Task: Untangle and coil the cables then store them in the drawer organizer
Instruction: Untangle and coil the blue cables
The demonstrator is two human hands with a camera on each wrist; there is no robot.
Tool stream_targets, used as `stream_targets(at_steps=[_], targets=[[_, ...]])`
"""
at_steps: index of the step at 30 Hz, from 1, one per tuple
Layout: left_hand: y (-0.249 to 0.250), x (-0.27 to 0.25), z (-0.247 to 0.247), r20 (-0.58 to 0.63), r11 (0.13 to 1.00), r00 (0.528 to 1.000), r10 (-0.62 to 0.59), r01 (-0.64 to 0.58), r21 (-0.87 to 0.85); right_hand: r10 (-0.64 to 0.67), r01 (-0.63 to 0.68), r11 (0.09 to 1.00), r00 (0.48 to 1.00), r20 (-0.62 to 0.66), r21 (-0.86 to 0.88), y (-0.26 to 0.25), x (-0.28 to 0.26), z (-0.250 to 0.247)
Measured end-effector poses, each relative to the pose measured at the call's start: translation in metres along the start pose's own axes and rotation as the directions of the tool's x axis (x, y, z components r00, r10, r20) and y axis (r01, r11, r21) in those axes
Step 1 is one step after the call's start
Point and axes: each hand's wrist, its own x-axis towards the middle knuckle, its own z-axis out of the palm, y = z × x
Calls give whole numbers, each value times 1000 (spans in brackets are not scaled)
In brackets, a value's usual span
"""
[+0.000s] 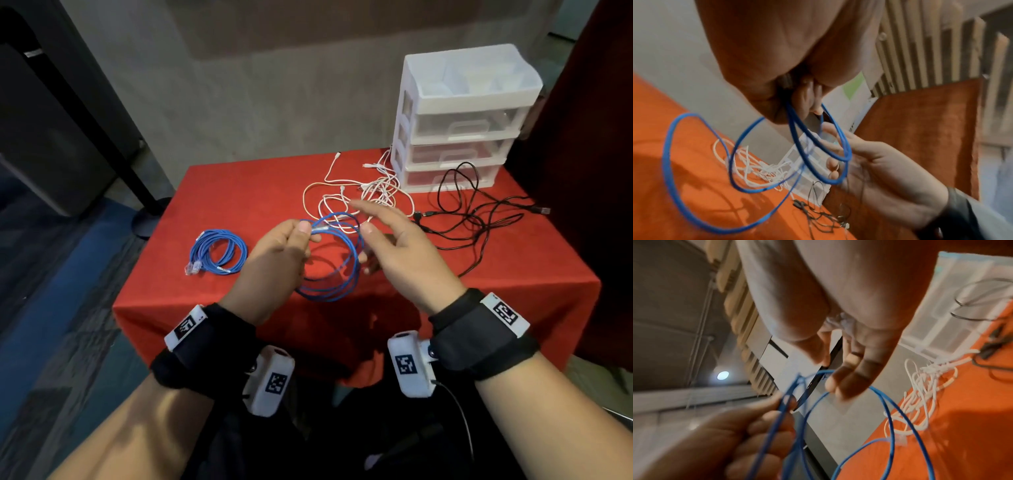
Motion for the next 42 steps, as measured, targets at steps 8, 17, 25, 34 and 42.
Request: stream_targets(at_steps=[8, 17, 25, 34, 42], targets=[[20, -9, -18, 191, 825, 966, 175, -250, 507, -76, 107, 939, 991, 106, -326, -6, 17, -1], [-1, -1, -33, 24, 906, 988, 149, -147, 397, -14, 40, 944, 997, 80, -328, -11, 17, -17], [-20, -10, -6, -192, 975, 970, -147, 109, -194, 129, -127, 991, 988, 84, -35, 5, 2, 3], [-15, -14, 20, -140, 796, 912, -386, 253, -550, 122, -121, 925, 992, 18, 360, 5, -13, 31], [-16, -9, 23, -179, 855, 928, -326, 209, -475, 135, -154, 890, 988, 74, 430, 6, -20, 36]])
